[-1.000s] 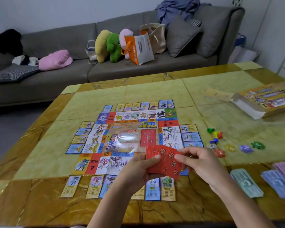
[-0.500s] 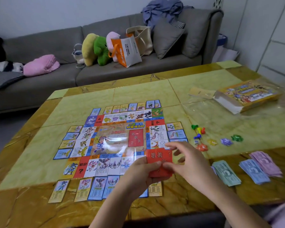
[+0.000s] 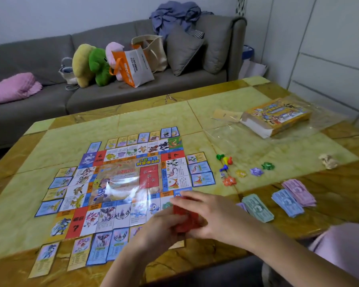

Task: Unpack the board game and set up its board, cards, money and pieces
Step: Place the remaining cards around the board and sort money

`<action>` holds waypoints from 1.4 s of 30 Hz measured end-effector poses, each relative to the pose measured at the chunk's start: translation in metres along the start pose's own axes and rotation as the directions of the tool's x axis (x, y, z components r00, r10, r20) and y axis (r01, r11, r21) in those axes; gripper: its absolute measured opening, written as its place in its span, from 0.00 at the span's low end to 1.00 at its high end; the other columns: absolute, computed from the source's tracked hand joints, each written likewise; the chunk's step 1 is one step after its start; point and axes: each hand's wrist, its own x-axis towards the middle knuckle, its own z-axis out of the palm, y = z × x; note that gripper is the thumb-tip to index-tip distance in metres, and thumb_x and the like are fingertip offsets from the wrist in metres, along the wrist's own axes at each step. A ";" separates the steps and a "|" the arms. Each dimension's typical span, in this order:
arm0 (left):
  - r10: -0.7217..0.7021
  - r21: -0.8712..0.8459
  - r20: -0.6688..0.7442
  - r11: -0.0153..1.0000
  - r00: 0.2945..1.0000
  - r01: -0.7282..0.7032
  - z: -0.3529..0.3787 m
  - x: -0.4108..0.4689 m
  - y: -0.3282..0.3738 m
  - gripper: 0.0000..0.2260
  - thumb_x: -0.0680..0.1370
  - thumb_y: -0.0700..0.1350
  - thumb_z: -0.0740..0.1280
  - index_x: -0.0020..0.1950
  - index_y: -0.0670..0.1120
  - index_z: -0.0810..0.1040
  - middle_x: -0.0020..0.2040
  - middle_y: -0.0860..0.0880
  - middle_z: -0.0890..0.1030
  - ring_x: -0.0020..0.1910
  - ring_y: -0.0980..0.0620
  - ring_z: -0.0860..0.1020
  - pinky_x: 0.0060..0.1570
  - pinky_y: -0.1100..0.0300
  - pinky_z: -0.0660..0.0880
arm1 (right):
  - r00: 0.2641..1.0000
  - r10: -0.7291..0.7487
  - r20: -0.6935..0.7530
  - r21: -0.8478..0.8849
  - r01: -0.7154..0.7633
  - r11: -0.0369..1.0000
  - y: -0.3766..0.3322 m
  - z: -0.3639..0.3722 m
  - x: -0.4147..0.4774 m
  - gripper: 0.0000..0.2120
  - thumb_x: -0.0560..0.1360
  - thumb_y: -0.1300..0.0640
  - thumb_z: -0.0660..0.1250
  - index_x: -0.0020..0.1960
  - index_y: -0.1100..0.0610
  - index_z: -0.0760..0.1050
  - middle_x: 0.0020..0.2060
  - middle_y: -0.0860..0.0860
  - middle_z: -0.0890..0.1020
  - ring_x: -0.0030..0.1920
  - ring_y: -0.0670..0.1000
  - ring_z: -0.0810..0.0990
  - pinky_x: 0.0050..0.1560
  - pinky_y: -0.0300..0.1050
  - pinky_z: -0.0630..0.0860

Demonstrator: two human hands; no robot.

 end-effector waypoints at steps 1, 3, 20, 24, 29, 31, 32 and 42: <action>0.004 0.034 0.014 0.999 1.000 -0.004 -0.001 0.001 0.000 0.11 0.69 0.31 0.64 0.50 0.36 0.80 0.45 0.36 0.83 0.44 0.46 0.84 0.43 0.53 0.81 | 1.000 -0.016 -0.003 -0.015 0.016 1.000 0.000 0.001 0.000 0.34 0.73 0.44 0.68 0.74 0.36 0.57 0.73 0.41 0.61 0.68 0.44 0.66 0.64 0.36 0.65; 0.003 0.055 0.055 0.998 0.999 -0.006 -0.003 -0.001 0.002 0.08 0.72 0.29 0.66 0.49 0.36 0.80 0.45 0.38 0.82 0.44 0.48 0.84 0.44 0.56 0.80 | 0.999 -0.033 -0.005 -0.017 0.033 0.999 0.001 0.003 0.002 0.32 0.72 0.45 0.69 0.73 0.37 0.60 0.69 0.43 0.64 0.64 0.46 0.71 0.61 0.40 0.71; 0.131 -0.169 0.198 0.981 0.971 -0.098 -0.025 -0.001 0.026 0.26 0.58 0.53 0.82 0.50 0.41 0.85 0.50 0.40 0.84 0.49 0.46 0.83 0.50 0.51 0.80 | 0.942 -0.060 -0.329 0.323 0.172 0.931 -0.004 -0.004 0.023 0.31 0.67 0.41 0.72 0.68 0.39 0.68 0.64 0.38 0.73 0.65 0.37 0.71 0.65 0.33 0.69; 0.170 -0.195 0.222 0.972 0.960 -0.127 -0.032 -0.002 0.034 0.26 0.62 0.52 0.80 0.55 0.40 0.83 0.52 0.39 0.83 0.52 0.44 0.82 0.52 0.52 0.79 | 0.963 -0.038 -0.267 0.454 0.161 0.876 -0.003 -0.012 0.036 0.29 0.65 0.51 0.78 0.63 0.43 0.73 0.60 0.35 0.76 0.61 0.37 0.75 0.61 0.31 0.70; 0.166 -0.250 0.135 0.960 0.977 -0.128 -0.042 0.005 0.046 0.27 0.63 0.53 0.80 0.55 0.38 0.82 0.53 0.37 0.82 0.49 0.45 0.83 0.48 0.53 0.80 | 0.978 -0.029 -0.209 0.489 0.130 0.863 -0.003 -0.022 0.069 0.23 0.64 0.52 0.78 0.57 0.43 0.77 0.55 0.40 0.80 0.57 0.41 0.78 0.61 0.40 0.74; 0.138 -0.130 -0.010 0.982 0.990 -0.138 -0.047 0.008 0.055 0.24 0.72 0.55 0.71 0.57 0.36 0.80 0.53 0.38 0.82 0.49 0.45 0.83 0.50 0.53 0.80 | 0.979 -0.008 -0.201 0.462 0.103 0.881 0.001 -0.028 0.084 0.22 0.64 0.53 0.79 0.56 0.43 0.77 0.53 0.41 0.82 0.55 0.40 0.79 0.60 0.40 0.75; 0.141 -0.023 -0.124 0.989 0.982 -0.145 -0.054 0.009 0.059 0.22 0.75 0.53 0.66 0.58 0.36 0.79 0.53 0.39 0.83 0.50 0.46 0.83 0.52 0.53 0.80 | 0.981 0.002 -0.191 0.434 0.083 0.897 0.002 -0.031 0.096 0.22 0.64 0.53 0.79 0.55 0.42 0.77 0.52 0.42 0.82 0.54 0.40 0.79 0.59 0.41 0.76; 0.348 0.803 -0.486 0.541 0.802 0.252 -0.107 0.003 0.057 0.17 0.81 0.43 0.57 0.71 0.48 0.71 0.58 0.45 0.80 0.32 0.55 0.75 0.37 0.63 0.72 | 0.996 -0.036 0.082 0.016 0.035 0.999 0.016 -0.012 0.184 0.24 0.68 0.48 0.75 0.63 0.50 0.76 0.57 0.48 0.80 0.54 0.50 0.77 0.53 0.45 0.76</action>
